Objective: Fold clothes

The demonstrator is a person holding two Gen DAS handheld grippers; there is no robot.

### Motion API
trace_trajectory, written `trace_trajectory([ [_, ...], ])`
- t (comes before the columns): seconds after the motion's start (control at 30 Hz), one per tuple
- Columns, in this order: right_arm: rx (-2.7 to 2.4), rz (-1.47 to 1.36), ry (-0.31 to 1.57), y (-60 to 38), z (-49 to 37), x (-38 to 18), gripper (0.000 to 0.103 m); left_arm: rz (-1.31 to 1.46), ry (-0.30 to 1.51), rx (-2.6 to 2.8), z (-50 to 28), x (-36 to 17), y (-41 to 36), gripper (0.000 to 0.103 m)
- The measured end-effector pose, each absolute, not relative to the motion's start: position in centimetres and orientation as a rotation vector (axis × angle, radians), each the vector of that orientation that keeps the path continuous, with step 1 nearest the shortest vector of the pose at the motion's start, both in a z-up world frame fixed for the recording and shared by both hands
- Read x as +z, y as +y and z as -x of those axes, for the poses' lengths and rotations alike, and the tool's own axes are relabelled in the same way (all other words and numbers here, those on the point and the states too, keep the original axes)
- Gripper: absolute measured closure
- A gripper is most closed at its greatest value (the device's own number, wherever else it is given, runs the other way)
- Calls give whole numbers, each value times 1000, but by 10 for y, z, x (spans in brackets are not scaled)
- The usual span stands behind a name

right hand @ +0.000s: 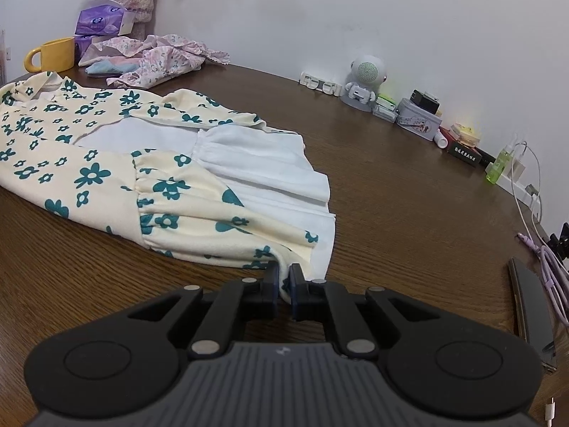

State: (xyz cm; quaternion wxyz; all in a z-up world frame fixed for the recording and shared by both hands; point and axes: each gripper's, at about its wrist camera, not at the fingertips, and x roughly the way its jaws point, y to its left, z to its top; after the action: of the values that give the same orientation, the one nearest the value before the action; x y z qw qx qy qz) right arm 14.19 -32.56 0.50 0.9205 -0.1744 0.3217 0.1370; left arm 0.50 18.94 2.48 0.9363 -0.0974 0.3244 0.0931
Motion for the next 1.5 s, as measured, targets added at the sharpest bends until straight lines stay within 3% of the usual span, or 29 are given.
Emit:
trace_trajectory([
  [0.07, 276, 346, 667, -326, -142, 6, 92, 204, 657, 194, -4, 26, 189, 63],
  [0.17, 294, 290, 676, -331, -136, 13, 62, 212, 622, 194, 4, 36, 186, 59],
  [0.2, 298, 286, 670, -332, -133, 16, 61, 209, 604, 196, 7, 40, 185, 57],
  [0.5, 462, 194, 553, -295, -116, 43, 60, 137, 560, 21, -14, 51, 138, 54],
  [0.7, 481, 218, 592, -260, -130, 23, 61, 95, 614, 67, -33, 30, 123, 56],
  [0.77, 460, 215, 615, -262, -135, 17, 61, 145, 628, 87, -33, 23, 133, 69],
  [0.83, 452, 184, 636, -270, -140, 11, 60, 176, 622, 96, -31, 21, 141, 74],
  [1.1, 434, 195, 637, -271, -139, 7, 59, 177, 613, 97, -31, 21, 142, 74],
  [1.23, 492, 120, 597, -265, -132, 25, 57, 179, 581, 54, -31, 33, 132, 59],
  [1.5, 697, 196, 551, -185, -136, 31, 60, 125, 560, -160, -67, 44, 75, 60],
])
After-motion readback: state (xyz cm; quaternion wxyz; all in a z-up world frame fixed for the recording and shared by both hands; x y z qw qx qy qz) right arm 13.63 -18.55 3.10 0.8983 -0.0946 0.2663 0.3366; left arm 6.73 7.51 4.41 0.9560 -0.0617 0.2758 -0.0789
